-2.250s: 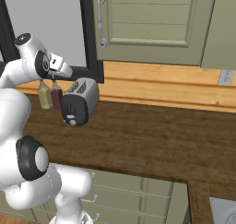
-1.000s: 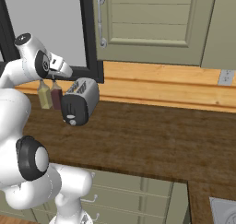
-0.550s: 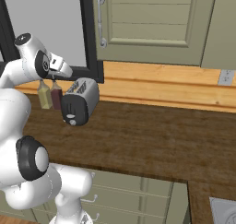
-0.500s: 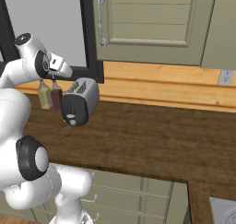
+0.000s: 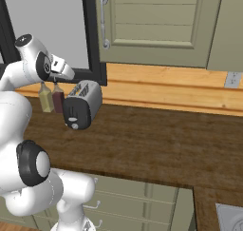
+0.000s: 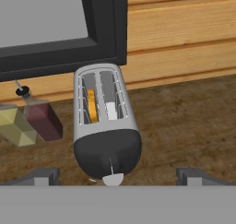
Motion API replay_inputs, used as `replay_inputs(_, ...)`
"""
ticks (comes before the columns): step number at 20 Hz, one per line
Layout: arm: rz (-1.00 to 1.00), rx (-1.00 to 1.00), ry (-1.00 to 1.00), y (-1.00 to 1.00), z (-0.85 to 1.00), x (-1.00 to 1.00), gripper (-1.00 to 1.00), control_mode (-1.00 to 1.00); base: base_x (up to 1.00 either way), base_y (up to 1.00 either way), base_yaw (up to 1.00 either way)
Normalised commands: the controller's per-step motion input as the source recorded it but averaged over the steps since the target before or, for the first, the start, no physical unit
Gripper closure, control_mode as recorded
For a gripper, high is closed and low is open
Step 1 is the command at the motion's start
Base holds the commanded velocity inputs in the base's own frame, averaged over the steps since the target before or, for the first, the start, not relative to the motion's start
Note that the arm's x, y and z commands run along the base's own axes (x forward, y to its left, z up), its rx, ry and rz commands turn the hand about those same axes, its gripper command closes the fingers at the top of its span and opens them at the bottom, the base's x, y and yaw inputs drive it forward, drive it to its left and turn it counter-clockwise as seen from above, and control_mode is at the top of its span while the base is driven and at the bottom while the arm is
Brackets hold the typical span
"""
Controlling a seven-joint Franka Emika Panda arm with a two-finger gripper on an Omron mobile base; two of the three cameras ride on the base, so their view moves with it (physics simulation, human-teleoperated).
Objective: Start the toaster. Once the lever pops up, take the bread to the plate on the dining counter.
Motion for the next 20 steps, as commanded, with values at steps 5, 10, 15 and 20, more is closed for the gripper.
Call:
replay_inputs(5, 0.0, 0.0, 0.0, 0.0, 0.0, 0.0, -1.0, -1.0, 0.0, 0.0, 0.0)
replay_inputs(10, 0.0, 0.0, 0.0, 0.0, 0.0, 0.0, -1.0, -1.0, 0.0, 0.0, 0.0)
replay_inputs(15, 0.0, 0.0, 0.0, 0.0, 0.0, 0.0, -1.0, -1.0, 0.0, 0.0, 0.0)
replay_inputs(20, 0.0, 0.0, 0.0, 0.0, 0.0, 0.0, -1.0, -1.0, 0.0, 0.0, 0.0)
